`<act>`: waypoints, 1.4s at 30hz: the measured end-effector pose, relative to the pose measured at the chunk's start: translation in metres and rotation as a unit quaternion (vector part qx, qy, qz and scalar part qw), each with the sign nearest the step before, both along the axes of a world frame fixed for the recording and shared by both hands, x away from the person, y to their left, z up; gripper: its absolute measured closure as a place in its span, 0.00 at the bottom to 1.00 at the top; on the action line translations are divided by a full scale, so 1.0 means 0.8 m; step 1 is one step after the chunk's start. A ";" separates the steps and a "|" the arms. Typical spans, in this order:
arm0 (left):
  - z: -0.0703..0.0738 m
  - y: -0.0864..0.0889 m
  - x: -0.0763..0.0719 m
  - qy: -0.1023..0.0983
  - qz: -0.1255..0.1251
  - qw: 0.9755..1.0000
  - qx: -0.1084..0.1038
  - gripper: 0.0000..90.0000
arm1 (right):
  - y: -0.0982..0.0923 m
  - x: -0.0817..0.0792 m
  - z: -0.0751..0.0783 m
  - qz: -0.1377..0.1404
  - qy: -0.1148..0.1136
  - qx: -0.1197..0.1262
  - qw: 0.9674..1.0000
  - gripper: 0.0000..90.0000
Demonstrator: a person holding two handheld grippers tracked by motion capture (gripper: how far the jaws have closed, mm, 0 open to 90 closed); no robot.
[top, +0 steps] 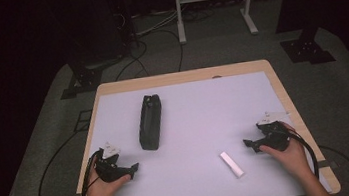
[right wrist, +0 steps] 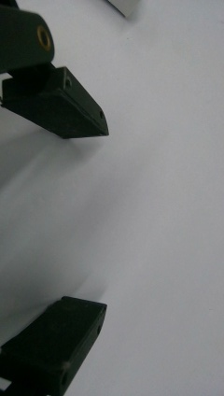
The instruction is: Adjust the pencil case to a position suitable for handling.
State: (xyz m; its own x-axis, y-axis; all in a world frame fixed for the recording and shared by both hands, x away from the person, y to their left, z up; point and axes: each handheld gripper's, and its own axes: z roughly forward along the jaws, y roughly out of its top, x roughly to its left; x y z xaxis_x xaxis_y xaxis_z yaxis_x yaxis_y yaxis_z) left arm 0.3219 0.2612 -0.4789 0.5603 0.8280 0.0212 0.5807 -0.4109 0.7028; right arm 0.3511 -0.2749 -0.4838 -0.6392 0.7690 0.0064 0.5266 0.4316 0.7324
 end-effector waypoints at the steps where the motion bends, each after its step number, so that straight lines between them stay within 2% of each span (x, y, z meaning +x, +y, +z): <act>1: 0.000 0.000 0.000 0.000 0.000 1.000 0.000 0.00 | 0.000 0.000 0.000 0.000 0.000 0.000 1.000 0.13; 11: 0.001 0.000 -0.001 -0.001 0.001 1.000 -0.001 0.00 | 0.000 0.000 0.000 0.000 0.000 0.000 1.000 0.13; 21: 0.005 0.008 -0.003 -0.009 0.005 1.000 -0.005 0.14 | 0.000 0.000 0.000 0.000 0.000 0.000 1.000 0.13; 25: 0.007 0.010 -0.003 -0.005 0.008 1.000 -0.014 0.18 | 0.000 0.000 0.000 0.000 -0.001 0.000 1.000 0.13; 26: 0.009 0.011 -0.003 -0.003 0.008 1.000 -0.022 0.19 | 0.000 0.000 0.000 0.000 -0.001 0.000 1.000 0.13; 28: 0.010 0.011 -0.003 -0.003 0.009 1.000 -0.024 0.22 | 0.000 0.000 0.000 0.000 -0.001 0.000 1.000 0.13; 30: 0.015 0.010 -0.003 -0.001 0.009 0.999 -0.035 0.23 | 0.000 0.000 0.000 0.000 -0.001 0.000 1.000 0.13; 42: 0.035 0.004 0.005 -0.009 0.012 0.998 -0.054 0.31 | 0.000 0.000 0.000 0.000 -0.001 0.001 1.000 0.13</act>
State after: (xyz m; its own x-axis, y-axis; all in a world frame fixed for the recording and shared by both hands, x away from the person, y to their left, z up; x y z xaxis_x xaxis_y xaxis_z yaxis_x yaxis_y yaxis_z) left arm 0.3260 0.2646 -0.4508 0.5401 0.8396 -0.0585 0.5759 -0.3179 0.7532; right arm 0.3510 -0.2751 -0.4840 -0.6394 0.7688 0.0063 0.5254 0.4310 0.7336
